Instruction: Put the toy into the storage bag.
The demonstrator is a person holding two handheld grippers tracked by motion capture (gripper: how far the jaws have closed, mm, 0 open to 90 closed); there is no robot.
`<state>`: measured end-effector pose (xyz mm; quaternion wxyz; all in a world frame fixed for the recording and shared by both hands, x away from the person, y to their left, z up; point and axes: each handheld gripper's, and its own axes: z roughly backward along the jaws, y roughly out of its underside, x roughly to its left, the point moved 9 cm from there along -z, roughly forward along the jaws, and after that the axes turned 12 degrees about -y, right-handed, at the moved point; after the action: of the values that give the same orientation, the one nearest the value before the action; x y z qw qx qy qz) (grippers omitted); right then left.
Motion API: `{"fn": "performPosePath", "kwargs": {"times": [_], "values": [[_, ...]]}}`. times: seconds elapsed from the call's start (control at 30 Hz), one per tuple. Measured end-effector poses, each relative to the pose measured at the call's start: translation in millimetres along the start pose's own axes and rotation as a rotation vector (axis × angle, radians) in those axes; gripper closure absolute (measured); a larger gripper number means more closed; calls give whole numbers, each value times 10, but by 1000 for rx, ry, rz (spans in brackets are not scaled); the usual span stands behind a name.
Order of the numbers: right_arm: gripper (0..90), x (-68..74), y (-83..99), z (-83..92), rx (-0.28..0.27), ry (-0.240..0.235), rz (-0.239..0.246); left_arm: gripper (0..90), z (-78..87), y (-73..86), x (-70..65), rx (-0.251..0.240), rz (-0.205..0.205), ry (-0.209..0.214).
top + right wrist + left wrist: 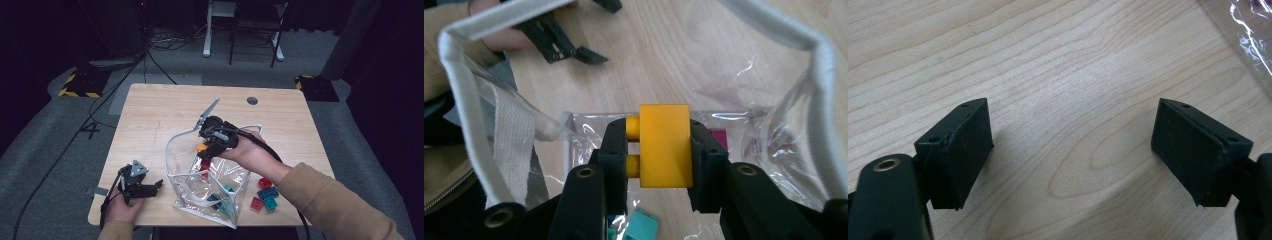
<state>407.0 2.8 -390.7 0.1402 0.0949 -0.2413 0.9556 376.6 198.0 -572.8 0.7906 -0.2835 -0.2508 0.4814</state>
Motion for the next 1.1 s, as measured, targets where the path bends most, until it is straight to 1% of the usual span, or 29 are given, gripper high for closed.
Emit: {"fn": "performPosePath", "kwargs": {"times": [0.03, 0.1, 0.13, 0.2, 0.27, 0.43, 0.5, 0.6, 0.63, 0.67, 0.7, 0.73, 0.77, 0.8, 0.9, 0.93, 1.03, 1.1], "values": [[660, -12, 19, -30, 21, -6, -10, 172, 1, 1, 0, 1, 1, -1], [660, -40, 48, -66, 48, -10, -19, 172, 0, 1, -3, 1, 0, 3], [660, -57, 73, -90, 74, -18, -29, 172, 0, 1, -5, 1, 2, 4], [660, -78, 92, -121, 90, -21, -42, 172, 1, 2, -3, 2, -1, 4], [660, -102, 113, -159, 112, -25, -46, 172, 1, 2, -3, 1, -1, 3], [659, -110, 154, -252, 160, -33, -48, 172, 1, 2, -4, 2, 1, 3], [659, -116, 181, -289, 184, -32, -50, 172, 1, 2, -3, 2, -1, 3], [658, -113, 240, -357, 236, -33, -49, 172, 0, 2, -5, 1, 1, 3], [657, -114, 254, -376, 244, -32, -51, 172, 1, 2, -4, 2, 1, 3], [647, -112, 266, -393, 252, -38, -52, 172, 1, 2, -3, 1, 0, 3], [618, -108, 269, -400, 252, -43, -55, 172, 1, 2, -3, 1, 0, 3], [527, -106, 267, -401, 243, -53, -62, 172, 1, 2, -3, 1, 0, 3], [482, -112, 259, -395, 231, -53, -65, 172, 1, 2, -4, 2, 1, 3], [463, -119, 252, -381, 217, -46, -70, 172, 1, 2, -4, 1, 1, 3], [429, -116, 232, -279, 167, -53, -74, 172, 1, 2, -4, 1, 2, 3], [426, -119, 223, -226, 139, -44, -71, 172, 1, 2, -3, 1, 0, 3], [426, -79, 210, -47, 43, -42, -63, 172, 1, 2, -4, 2, 1, 3], [431, -53, 229, 91, -18, -31, -48, 172, 1, 2, -4, 1, 1, 3]]}}
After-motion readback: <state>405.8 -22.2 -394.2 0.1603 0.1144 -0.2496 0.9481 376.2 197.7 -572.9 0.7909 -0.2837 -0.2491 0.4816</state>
